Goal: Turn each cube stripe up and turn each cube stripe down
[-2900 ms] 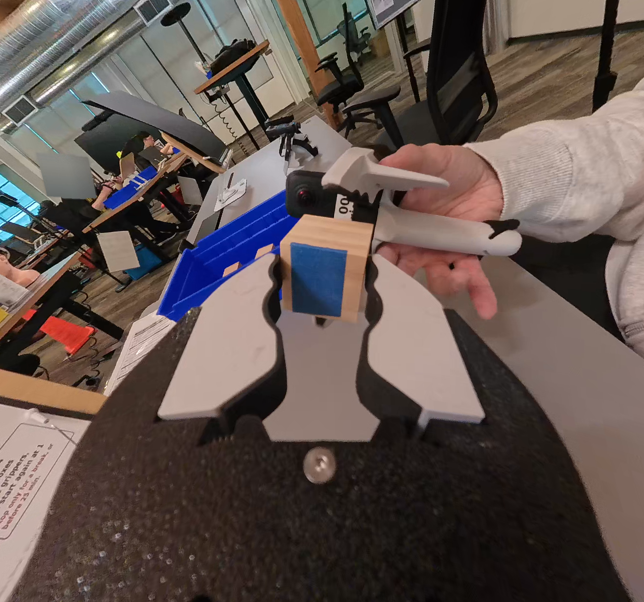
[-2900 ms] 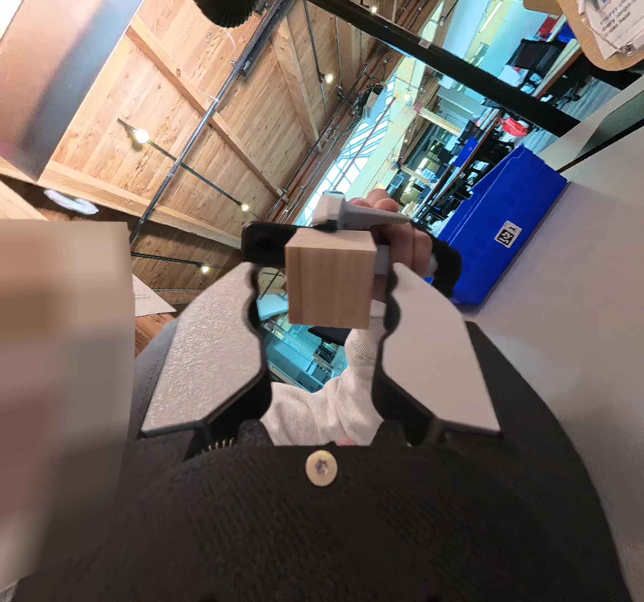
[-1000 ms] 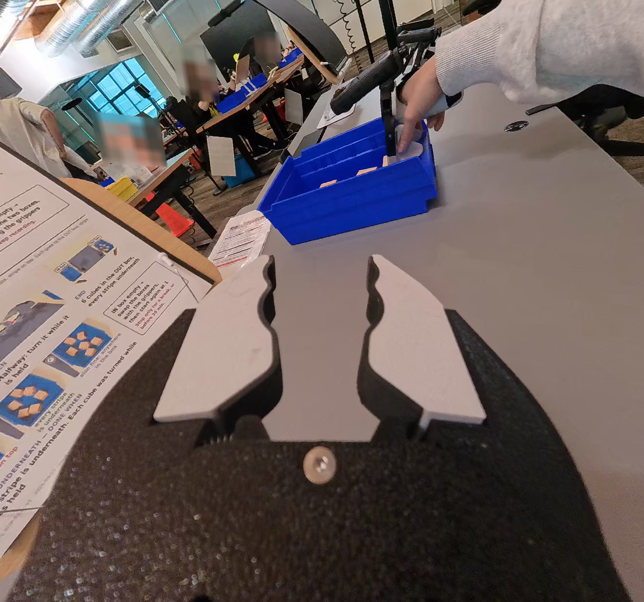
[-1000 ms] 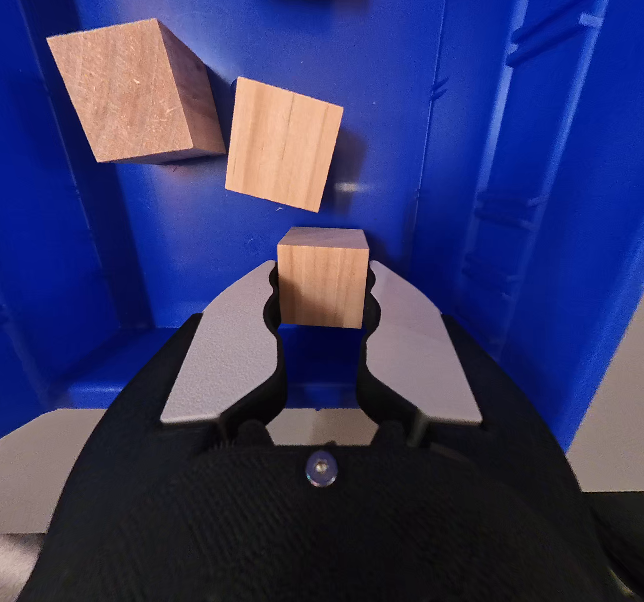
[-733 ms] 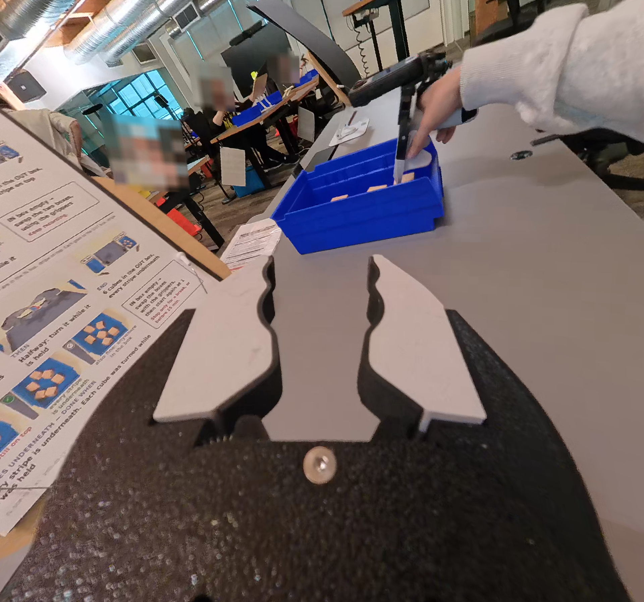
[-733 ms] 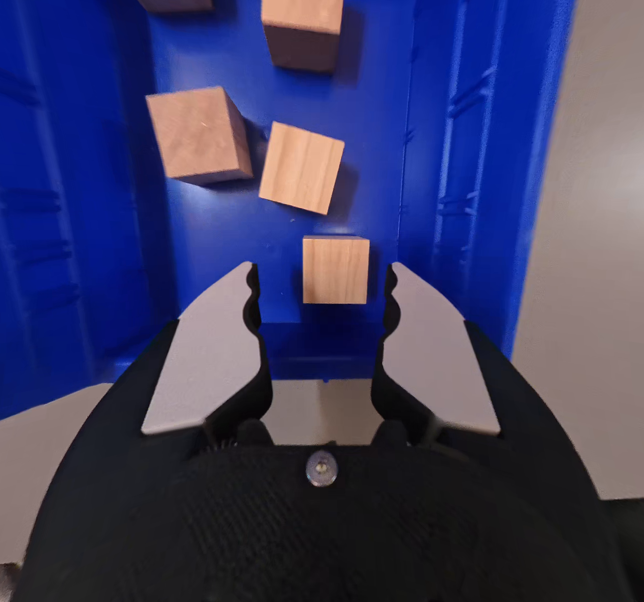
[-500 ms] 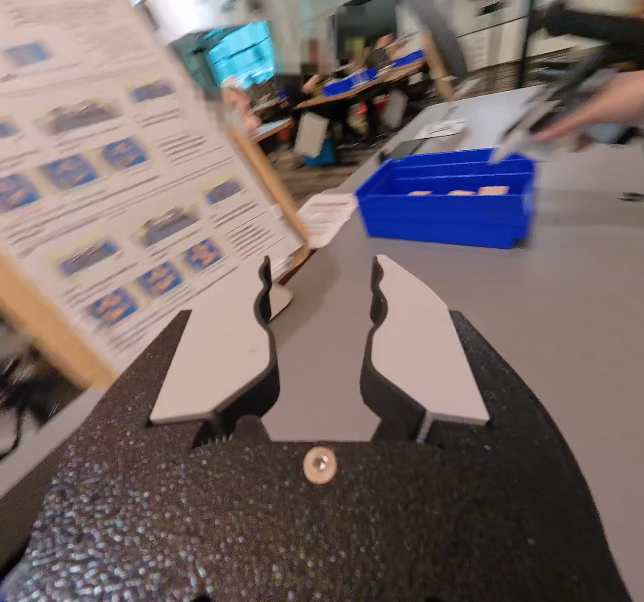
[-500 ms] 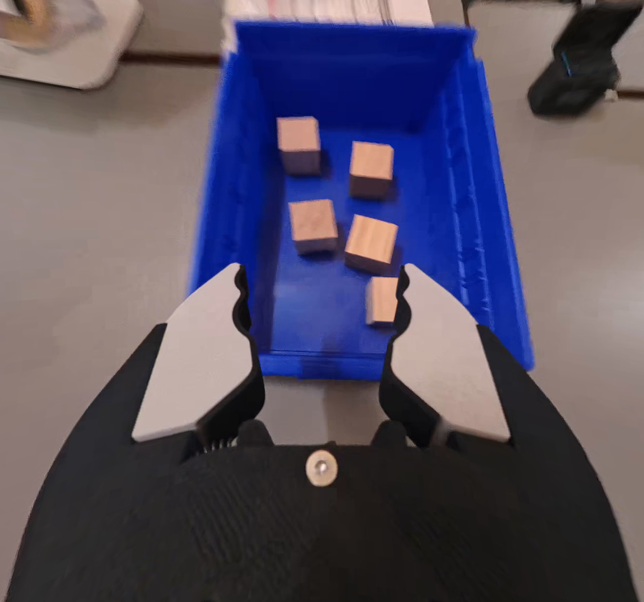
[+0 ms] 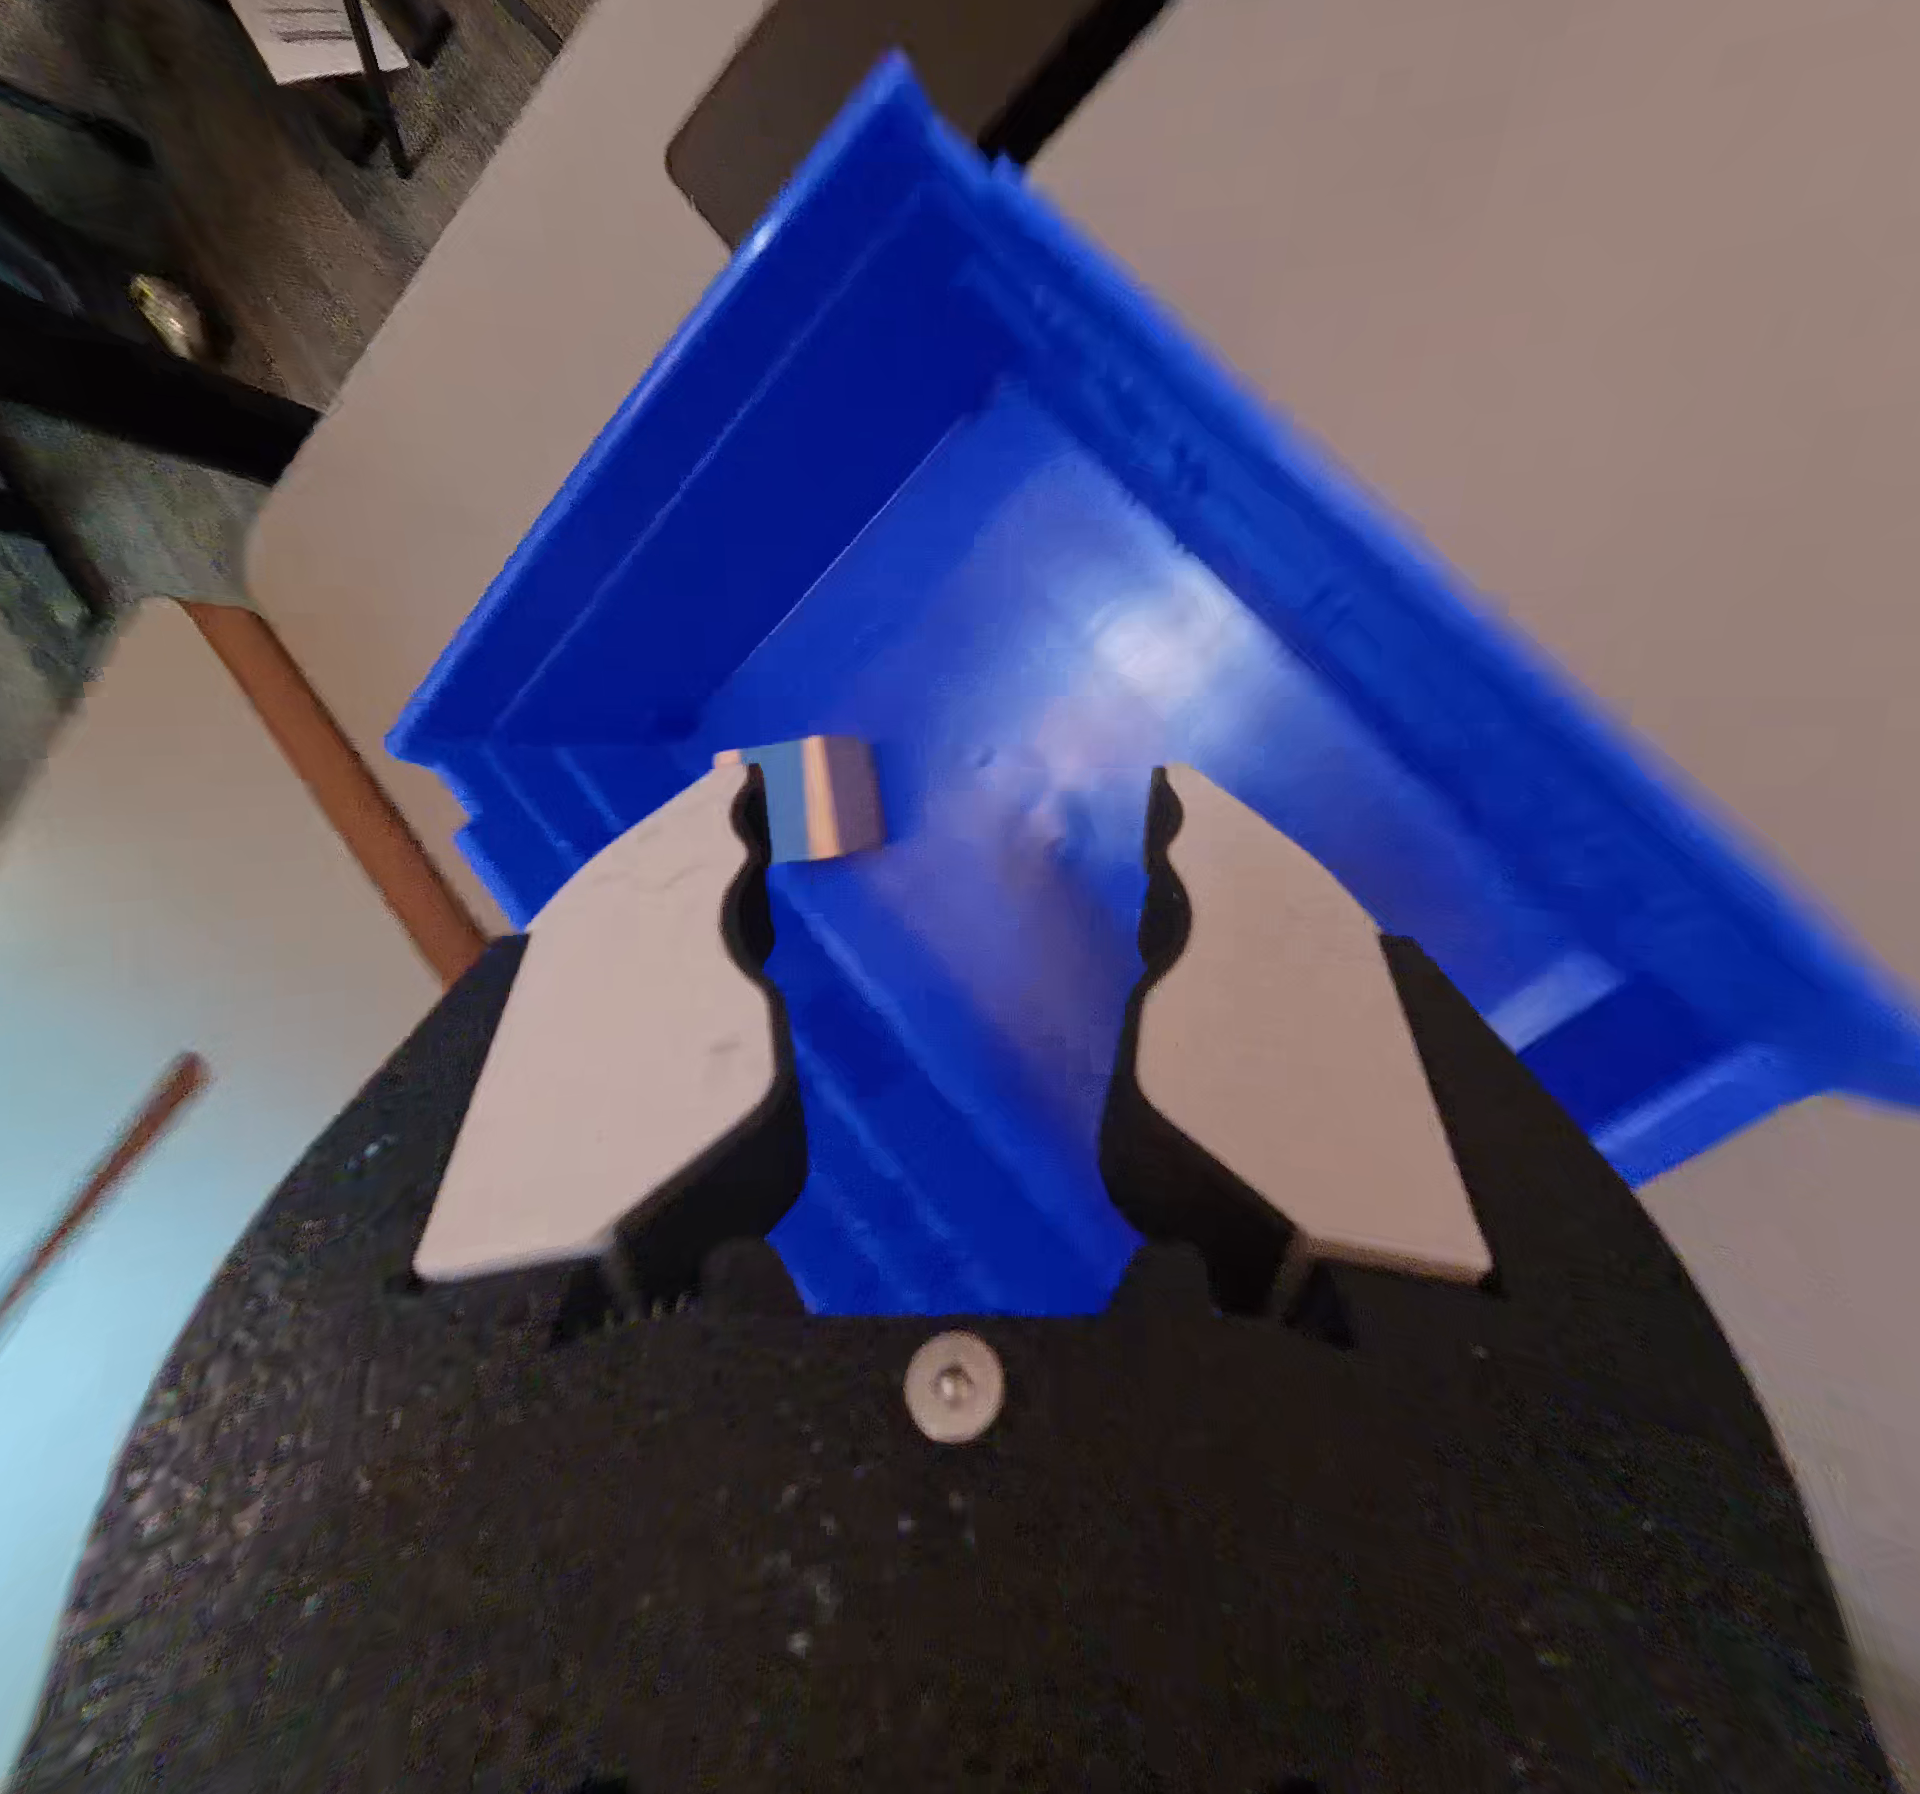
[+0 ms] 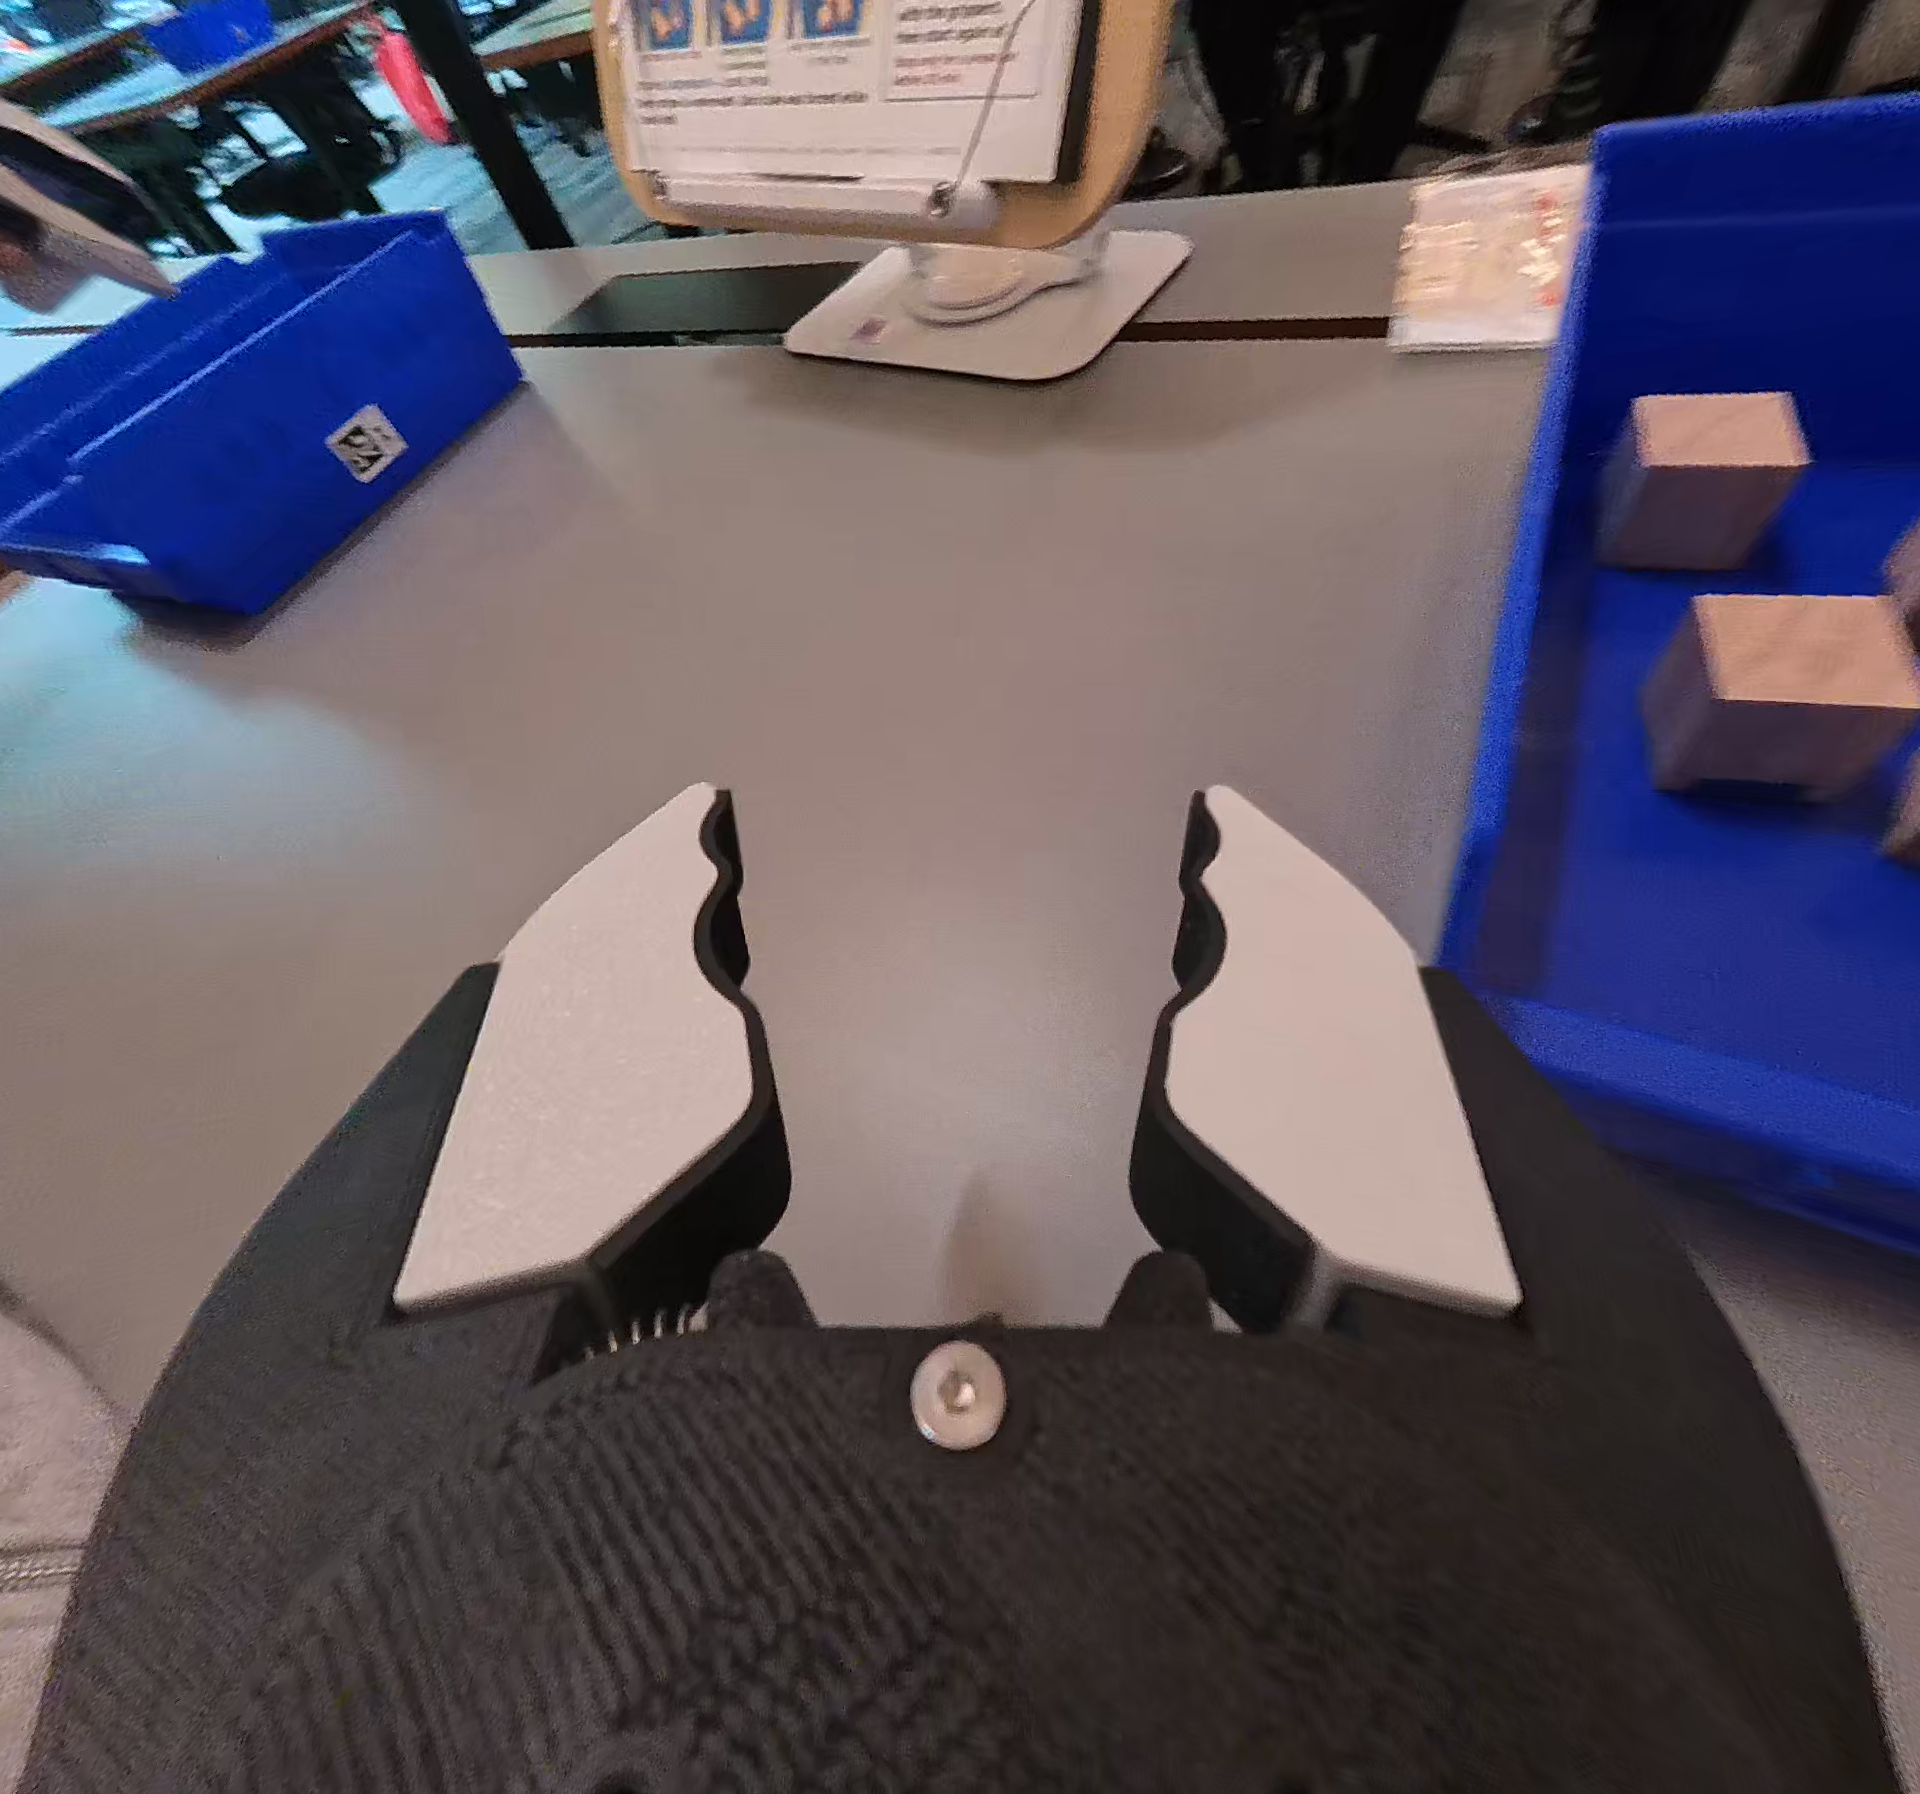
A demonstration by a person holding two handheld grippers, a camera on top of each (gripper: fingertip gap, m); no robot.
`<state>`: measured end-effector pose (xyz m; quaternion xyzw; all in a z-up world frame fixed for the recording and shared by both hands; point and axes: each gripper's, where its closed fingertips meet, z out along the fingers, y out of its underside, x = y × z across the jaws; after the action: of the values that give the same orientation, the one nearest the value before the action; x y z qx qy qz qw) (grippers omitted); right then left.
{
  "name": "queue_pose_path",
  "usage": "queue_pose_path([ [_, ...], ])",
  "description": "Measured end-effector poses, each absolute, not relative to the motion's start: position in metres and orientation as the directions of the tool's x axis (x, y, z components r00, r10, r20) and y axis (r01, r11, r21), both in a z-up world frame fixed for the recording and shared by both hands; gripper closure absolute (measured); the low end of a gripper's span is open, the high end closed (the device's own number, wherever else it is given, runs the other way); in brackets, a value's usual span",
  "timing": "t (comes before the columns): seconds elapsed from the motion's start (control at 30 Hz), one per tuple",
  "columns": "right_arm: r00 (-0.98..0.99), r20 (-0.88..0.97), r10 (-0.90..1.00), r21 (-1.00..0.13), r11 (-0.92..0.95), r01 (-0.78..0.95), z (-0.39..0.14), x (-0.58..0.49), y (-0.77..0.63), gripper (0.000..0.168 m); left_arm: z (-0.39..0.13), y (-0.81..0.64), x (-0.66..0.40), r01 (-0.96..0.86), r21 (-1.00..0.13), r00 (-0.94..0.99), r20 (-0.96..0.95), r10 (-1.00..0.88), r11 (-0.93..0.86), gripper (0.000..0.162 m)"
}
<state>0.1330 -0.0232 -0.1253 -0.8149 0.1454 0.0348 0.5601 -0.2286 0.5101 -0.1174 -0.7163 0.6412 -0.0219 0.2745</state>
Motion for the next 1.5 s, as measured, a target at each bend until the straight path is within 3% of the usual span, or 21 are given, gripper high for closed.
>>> queue_pose_path([
  [0.03,0.955,-0.232,-0.183,-0.901,-0.33,-0.282,-0.127,0.128,-0.02,0.086,-0.126,0.515,-0.234,-0.935,-0.352,0.08,-0.351,-0.933,0.052,0.093],
  [0.1,0.955,-0.25,-0.157,-0.903,-0.317,-0.289,-0.129,0.121,-0.013,0.085,-0.144,0.515,-0.242,-0.955,-0.233,-0.097,-0.344,-0.934,0.185,0.086],
  [0.17,0.956,-0.264,-0.128,-0.904,-0.314,-0.291,-0.129,0.113,-0.009,0.085,-0.156,0.524,-0.246,-0.952,-0.128,-0.213,-0.379,-0.9,0.279,0.091],
  [0.33,0.964,-0.244,-0.103,-0.912,-0.315,-0.264,-0.128,0.109,-0.004,0.085,-0.173,0.561,-0.268,-0.853,0.249,-0.521,-0.456,-0.721,0.459,0.081],
  [0.63,0.952,-0.257,-0.164,-0.911,-0.287,-0.295,-0.136,0.121,-0.013,0.082,-0.202,0.591,-0.26,-0.489,0.561,-0.868,-0.387,-0.31,0.668,0.077],
  [0.93,0.936,-0.29,-0.201,-0.902,-0.268,-0.337,-0.14,0.129,-0.022,0.082,-0.226,0.598,-0.261,-0.477,0.553,-0.879,-0.32,-0.355,0.683,0.094],
  [1.03,0.932,-0.298,-0.208,-0.899,-0.267,-0.347,-0.141,0.131,-0.023,0.082,-0.227,0.598,-0.259,-0.51,0.542,-0.86,-0.32,-0.397,0.668,0.111],
  [1.2,0.93,-0.309,-0.2,-0.9,-0.255,-0.354,-0.14,0.131,-0.021,0.082,-0.223,0.592,-0.257,-0.595,0.496,-0.804,-0.343,-0.486,0.633,0.112],
  [1.4,0.927,-0.34,-0.161,-0.895,-0.249,-0.371,-0.14,0.122,-0.018,0.082,-0.192,0.576,-0.243,-0.757,0.332,-0.651,-0.46,-0.604,0.563,0.113],
  [1.5,0.929,-0.35,-0.116,-0.897,-0.244,-0.369,-0.138,0.11,-0.013,0.082,-0.151,0.557,-0.221,-0.842,0.11,-0.489,-0.567,-0.663,0.528,0.113],
])
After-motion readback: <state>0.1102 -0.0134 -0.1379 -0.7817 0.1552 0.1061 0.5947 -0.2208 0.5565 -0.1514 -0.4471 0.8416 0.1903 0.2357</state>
